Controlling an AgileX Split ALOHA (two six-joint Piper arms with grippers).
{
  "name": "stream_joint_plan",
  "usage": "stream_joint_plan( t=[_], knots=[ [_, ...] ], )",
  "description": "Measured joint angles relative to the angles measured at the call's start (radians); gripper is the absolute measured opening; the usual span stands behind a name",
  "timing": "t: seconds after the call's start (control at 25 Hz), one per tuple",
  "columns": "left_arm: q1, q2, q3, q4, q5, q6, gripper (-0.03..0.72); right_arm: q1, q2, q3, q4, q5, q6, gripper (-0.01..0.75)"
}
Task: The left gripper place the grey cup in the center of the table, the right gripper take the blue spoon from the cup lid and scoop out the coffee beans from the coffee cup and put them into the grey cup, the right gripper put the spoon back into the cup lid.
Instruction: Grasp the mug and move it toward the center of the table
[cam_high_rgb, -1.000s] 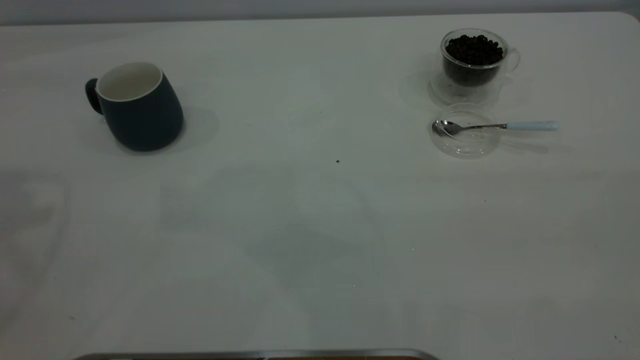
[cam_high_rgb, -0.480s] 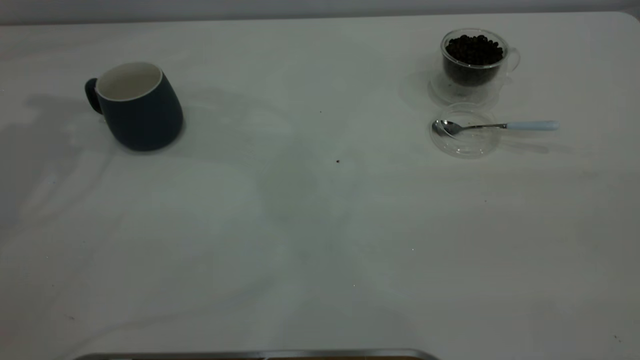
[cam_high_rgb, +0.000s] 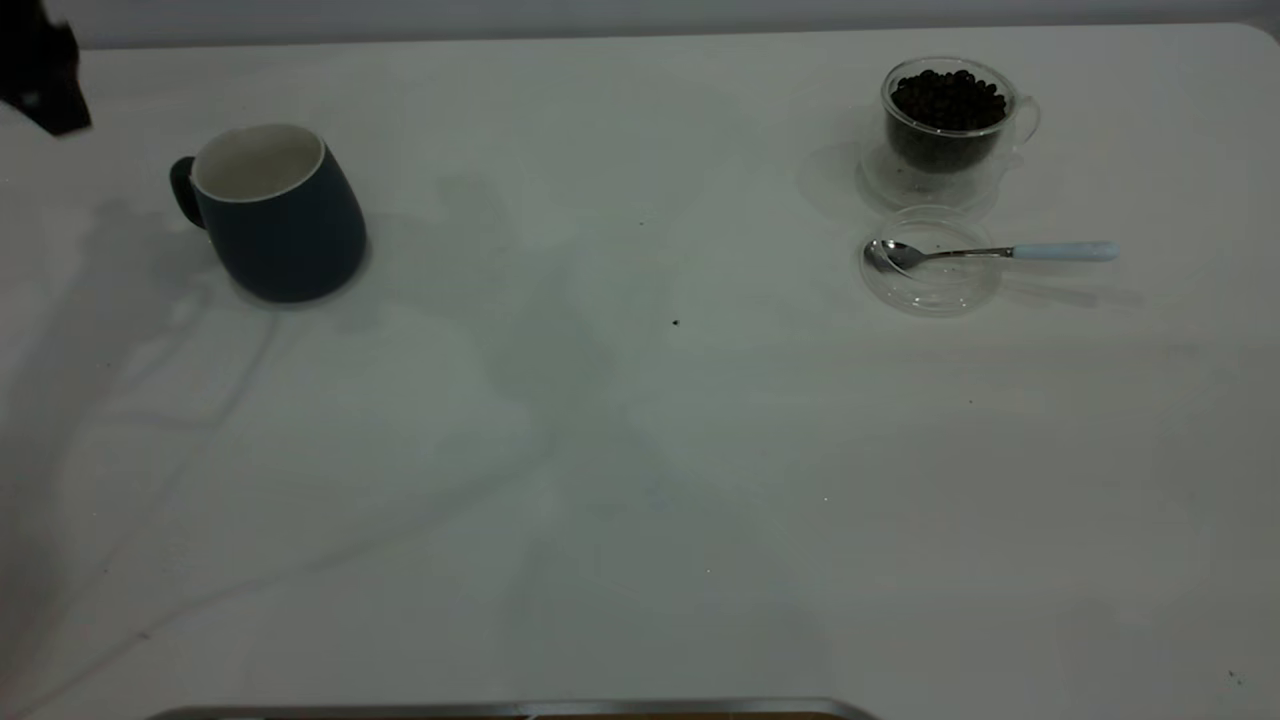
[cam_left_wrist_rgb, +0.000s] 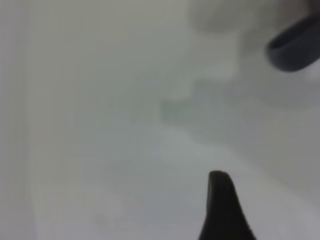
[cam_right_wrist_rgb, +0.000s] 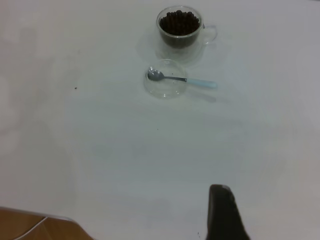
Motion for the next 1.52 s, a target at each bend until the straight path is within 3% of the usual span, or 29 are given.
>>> stream_joint_plan(
  t=[0.32, 0.8, 1.12, 1.52],
  knots=[
    [-0.001, 0.094, -0.077, -0.109, -0.023, 0.286, 0.516, 0.0, 0.0, 0.0, 0.0, 0.0, 0.0, 0.494],
    [-0.001, 0.193, -0.167, -0.414, 0.058, 0.653, 0.453, 0.0, 0.0, 0.0, 0.0, 0.0, 0.0, 0.494],
    [-0.025, 0.218, -0.167, -0.461, 0.068, 0.701, 0.452, 0.0, 0.0, 0.0, 0.0, 0.0, 0.0, 0.494],
    [-0.162, 0.218, -0.167, -0.527, 0.059, 0.7, 0.452, 0.0, 0.0, 0.0, 0.0, 0.0, 0.0, 0.494]
  ],
)
